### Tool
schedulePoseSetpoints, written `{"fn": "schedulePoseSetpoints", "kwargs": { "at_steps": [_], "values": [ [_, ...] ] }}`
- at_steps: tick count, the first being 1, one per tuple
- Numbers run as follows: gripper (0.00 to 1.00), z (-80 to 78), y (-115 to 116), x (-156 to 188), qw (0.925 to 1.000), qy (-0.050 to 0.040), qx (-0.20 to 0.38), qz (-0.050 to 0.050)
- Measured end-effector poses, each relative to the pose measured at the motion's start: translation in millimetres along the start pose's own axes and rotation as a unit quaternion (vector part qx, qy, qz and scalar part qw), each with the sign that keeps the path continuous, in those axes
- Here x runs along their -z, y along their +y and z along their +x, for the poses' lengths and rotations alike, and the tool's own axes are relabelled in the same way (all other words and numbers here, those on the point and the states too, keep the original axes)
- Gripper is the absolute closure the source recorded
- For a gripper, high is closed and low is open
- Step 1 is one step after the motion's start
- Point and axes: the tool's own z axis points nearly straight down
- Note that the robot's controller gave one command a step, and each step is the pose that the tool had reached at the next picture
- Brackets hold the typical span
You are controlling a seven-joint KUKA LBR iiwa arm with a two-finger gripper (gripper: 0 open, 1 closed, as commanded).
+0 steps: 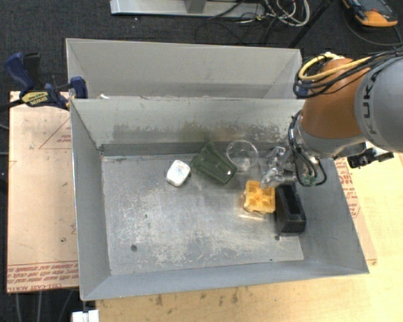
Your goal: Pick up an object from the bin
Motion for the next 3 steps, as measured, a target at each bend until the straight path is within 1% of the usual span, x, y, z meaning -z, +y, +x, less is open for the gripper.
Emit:
{"fn": "schedulePoseSetpoints", "kwargs": {
  "at_steps": [1, 2, 3],
  "values": [
    [1.00, -1.3, -2, 27, 0.9995, 0.0021, -0.032, 0.000],
    [0.00, 7.4, -8, 26, 1.0000, 0.0039, -0.009, 0.000],
    [0.00, 8.8, -9, 25, 0.9999, 0.0043, -0.011, 0.000]
  ]
}}
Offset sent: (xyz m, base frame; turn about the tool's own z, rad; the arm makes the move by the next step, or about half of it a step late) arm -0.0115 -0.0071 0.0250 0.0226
